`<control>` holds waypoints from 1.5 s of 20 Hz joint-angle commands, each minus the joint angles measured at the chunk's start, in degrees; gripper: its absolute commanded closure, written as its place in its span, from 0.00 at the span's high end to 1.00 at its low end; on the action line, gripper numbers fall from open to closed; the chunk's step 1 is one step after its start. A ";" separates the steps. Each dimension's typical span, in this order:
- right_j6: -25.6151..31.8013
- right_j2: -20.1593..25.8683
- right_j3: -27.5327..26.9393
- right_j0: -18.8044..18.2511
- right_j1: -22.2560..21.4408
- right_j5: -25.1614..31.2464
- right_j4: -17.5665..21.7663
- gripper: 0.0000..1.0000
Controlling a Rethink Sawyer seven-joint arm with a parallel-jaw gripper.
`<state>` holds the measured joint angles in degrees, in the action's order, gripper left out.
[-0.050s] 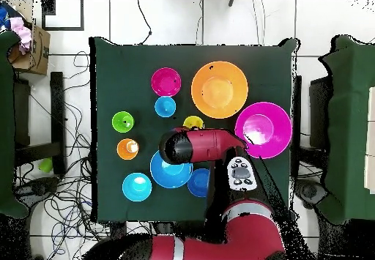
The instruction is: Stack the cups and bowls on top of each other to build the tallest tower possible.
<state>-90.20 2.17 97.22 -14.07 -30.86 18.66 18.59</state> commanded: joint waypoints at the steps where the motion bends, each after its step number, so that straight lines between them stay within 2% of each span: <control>1: -4.51 4.42 0.09 0.67 2.92 -0.11 0.88 1.00; 16: -6.66 1.62 -2.88 3.01 8.44 -5.59 1.51 1.00; 30: -5.62 2.27 -2.83 2.54 8.13 -4.45 0.79 1.00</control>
<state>-90.20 1.13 97.07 -12.26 -25.47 15.74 18.57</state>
